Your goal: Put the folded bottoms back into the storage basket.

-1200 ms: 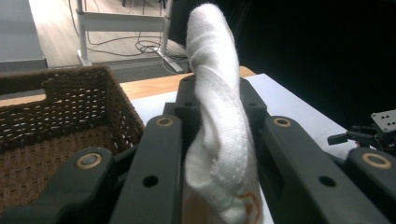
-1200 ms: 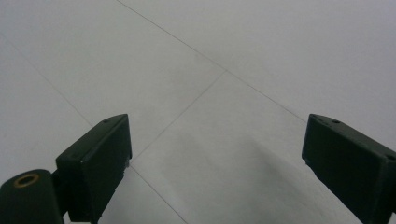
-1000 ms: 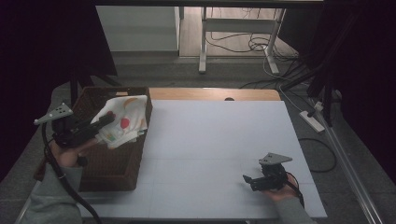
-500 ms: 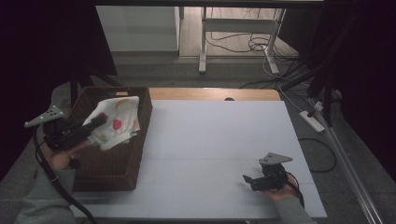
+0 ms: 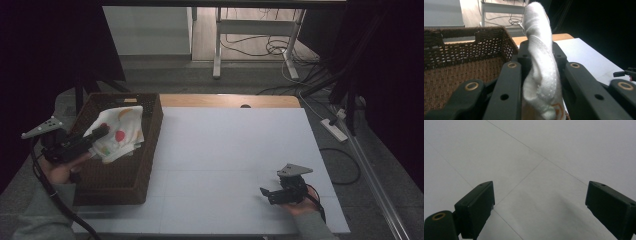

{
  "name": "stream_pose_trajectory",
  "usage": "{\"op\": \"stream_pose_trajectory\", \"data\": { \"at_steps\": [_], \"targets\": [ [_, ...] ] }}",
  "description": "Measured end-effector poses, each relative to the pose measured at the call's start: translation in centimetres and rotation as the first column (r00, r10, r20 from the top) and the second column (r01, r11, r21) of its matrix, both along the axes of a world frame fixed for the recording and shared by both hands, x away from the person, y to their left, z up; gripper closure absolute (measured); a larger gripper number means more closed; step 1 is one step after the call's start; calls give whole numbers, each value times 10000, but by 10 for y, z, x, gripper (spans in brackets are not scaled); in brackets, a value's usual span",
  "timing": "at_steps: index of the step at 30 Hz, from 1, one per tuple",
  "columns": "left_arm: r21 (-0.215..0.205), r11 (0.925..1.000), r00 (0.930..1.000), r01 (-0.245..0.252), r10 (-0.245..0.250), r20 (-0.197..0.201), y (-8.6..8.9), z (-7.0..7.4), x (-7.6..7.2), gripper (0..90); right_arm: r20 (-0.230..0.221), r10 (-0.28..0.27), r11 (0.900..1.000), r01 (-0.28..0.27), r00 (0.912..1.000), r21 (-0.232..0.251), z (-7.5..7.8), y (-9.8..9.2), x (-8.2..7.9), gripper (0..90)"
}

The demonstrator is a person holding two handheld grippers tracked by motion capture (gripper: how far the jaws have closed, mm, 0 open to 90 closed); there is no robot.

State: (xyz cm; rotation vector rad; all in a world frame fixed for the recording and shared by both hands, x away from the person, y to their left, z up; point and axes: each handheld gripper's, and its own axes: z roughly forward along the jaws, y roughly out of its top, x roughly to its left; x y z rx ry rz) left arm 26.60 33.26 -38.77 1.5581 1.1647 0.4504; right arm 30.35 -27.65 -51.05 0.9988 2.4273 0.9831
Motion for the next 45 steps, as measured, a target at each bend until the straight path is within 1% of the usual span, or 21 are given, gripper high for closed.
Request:
{"op": "stream_pose_trajectory", "data": {
  "at_steps": [7, 11, 15, 17, 22, 33, 45],
  "targets": [
    [42, 10000, 9998, -75, 76, -188, 2, -7, 2, 753, -5, -2, 10000, 2, 10000, -22, 0, 0, 0, 92],
    [26, 9999, 9992, -147, 148, -376, 4, -13, 4, 753, -4, -4, 10000, 4, 10000, -21, 0, 0, 0, 92],
    [98, 9998, 9984, -194, 199, -529, 5, -18, 6, 753, -17, -2, 10000, 2, 10000, -67, 0, 0, 0, 92],
    [58, 9998, 9982, -190, 193, -566, 5, -20, 6, 753, -17, 0, 10000, 0, 10000, -74, 0, 0, 0, 92],
    [192, 9998, 9972, -114, 128, -741, 4, -25, 8, 752, -21, -1, 10000, 1, 10000, -80, 0, 0, 0, 92],
    [361, 9993, 9930, -90, 132, -1171, 3, -37, 15, 752, -22, -5, 10000, 4, 10000, -80, -1, 0, 0, 92],
    [518, 9986, 9875, -47, 128, -1569, 0, -46, 24, 752, -36, 0, 10000, -1, 10000, -55, -1, 0, 1, 92]
  ]
}}
